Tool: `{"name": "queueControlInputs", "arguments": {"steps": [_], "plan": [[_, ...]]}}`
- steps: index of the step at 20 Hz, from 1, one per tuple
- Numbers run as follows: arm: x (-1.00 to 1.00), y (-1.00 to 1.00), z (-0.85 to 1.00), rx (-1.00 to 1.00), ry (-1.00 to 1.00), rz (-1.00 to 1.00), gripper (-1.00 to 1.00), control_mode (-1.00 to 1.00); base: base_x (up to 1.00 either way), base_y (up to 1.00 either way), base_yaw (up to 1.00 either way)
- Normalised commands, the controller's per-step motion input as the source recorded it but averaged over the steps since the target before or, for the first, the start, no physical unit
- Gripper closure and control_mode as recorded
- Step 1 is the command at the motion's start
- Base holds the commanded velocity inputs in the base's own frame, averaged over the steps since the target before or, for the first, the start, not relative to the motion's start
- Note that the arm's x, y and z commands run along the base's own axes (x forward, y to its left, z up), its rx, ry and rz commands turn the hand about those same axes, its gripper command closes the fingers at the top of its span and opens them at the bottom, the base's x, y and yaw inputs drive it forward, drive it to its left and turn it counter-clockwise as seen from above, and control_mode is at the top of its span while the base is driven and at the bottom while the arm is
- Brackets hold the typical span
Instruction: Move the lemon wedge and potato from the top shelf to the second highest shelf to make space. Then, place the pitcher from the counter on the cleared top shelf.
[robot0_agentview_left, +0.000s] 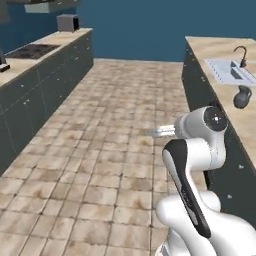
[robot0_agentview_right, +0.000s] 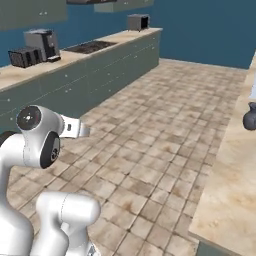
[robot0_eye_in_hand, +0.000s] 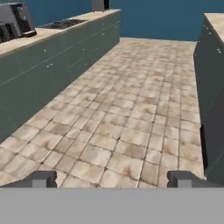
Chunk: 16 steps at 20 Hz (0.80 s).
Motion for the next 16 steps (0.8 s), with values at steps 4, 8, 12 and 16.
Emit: {"name": "queueControlInputs", "arguments": {"steps": [4,8,12,16], "plan": [[0.00,0.00,0.00,0.00,0.00,0.00,-1.00,1.00,0.75,0.39,-0.55],[0.00,0.00,0.00,0.00,0.00,0.00,-1.00,1.00,0.76,0.32,-0.53],[0.00,0.00,0.00,0.00,0.00,0.00,-1.00,1.00,0.82,0.16,-0.51],[0.00,0.00,0.00,0.00,0.00,0.00,-1.00,1.00,0.79,0.09,-0.49]]}}
